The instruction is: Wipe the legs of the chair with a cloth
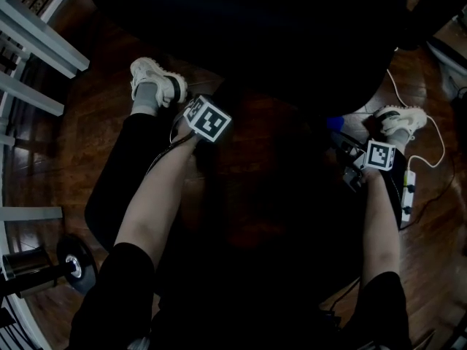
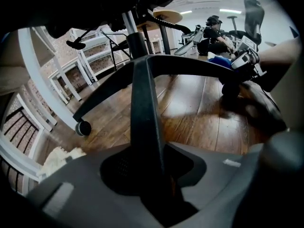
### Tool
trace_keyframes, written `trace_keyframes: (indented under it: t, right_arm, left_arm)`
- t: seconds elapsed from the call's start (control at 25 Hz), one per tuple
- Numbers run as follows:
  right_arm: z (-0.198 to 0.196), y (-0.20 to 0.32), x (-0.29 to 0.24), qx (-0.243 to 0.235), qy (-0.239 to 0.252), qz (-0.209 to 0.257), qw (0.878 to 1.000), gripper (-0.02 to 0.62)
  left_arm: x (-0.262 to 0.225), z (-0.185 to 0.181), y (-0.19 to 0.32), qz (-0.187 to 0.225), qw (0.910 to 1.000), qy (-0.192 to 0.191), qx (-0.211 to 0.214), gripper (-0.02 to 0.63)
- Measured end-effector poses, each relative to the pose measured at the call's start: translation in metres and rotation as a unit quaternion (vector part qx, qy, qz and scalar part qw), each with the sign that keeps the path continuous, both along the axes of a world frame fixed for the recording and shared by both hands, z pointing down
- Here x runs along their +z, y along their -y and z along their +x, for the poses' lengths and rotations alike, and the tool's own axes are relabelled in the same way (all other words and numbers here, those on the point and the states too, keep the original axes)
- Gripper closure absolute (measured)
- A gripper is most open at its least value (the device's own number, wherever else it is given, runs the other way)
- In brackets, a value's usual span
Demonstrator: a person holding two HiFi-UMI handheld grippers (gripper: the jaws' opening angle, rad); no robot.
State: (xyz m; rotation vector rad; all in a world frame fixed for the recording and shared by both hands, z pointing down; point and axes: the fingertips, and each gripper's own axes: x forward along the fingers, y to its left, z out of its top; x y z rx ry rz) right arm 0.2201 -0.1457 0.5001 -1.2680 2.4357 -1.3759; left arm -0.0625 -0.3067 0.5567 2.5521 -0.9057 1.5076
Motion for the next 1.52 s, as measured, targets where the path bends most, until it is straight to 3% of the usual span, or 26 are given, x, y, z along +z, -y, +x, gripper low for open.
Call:
trace_keyframes:
  t: [0.32, 0.6, 0.8, 0.92, 1.0, 1.16, 1.28, 1.4, 1.52]
  right_arm:
    - [0.027, -0.013, -0.002, 0.014, -0.001, 0.0, 1.0, 0.528]
    - [0.011, -0.016, -0.005, 0.023, -0.014, 0.015, 1.0, 0.531]
    - [-0.008, -0.016, -0.003, 0.008, -0.02, 0.018, 1.0, 0.531]
    - [-0.01, -0.018, 0.005, -0.007, -0.029, 0.012, 0.999, 0.531]
    - [-0.014, -0.018, 0.008, -0.014, -0.037, 0.01, 0.999, 0.531]
    - [-0.041, -0.013, 0.0, -0.028, -0.04, 0.017, 0.999, 0.531]
    - [-0.072, -0.008, 0.001, -0.051, -0.051, 0.033, 0.997, 0.525]
    - [-0.101, -0.002, 0.0, -0.076, -0.08, 0.064, 0.992, 0.523]
    - [-0.099, 0.003, -0.006, -0.09, -0.138, 0.096, 0.982, 0.523]
  left_arm:
    - [-0.003, 0.037, -0.003, -0.002, 0.9994, -0.015, 0.033, 0.463]
    - [-0.004, 0.037, 0.014, 0.029, 0.9976, 0.001, 0.063, 0.457]
    - [-0.028, 0.017, 0.017, 0.089, 0.9951, 0.001, 0.043, 0.434]
    - [-0.059, 0.011, 0.006, 0.149, 0.9882, -0.029, 0.024, 0.428]
    - [-0.073, 0.013, -0.01, 0.163, 0.9848, -0.058, 0.02, 0.428]
    - [-0.08, 0.047, -0.057, 0.105, 0.9837, -0.145, 0.019, 0.428]
    - [-0.083, 0.086, -0.089, 0.047, 0.9769, -0.208, 0.017, 0.428]
    - [-0.081, 0.115, -0.106, 0.016, 0.9736, -0.228, 0.007, 0.42]
    - [-0.071, 0.124, -0.104, -0.003, 0.9718, -0.232, -0.042, 0.386]
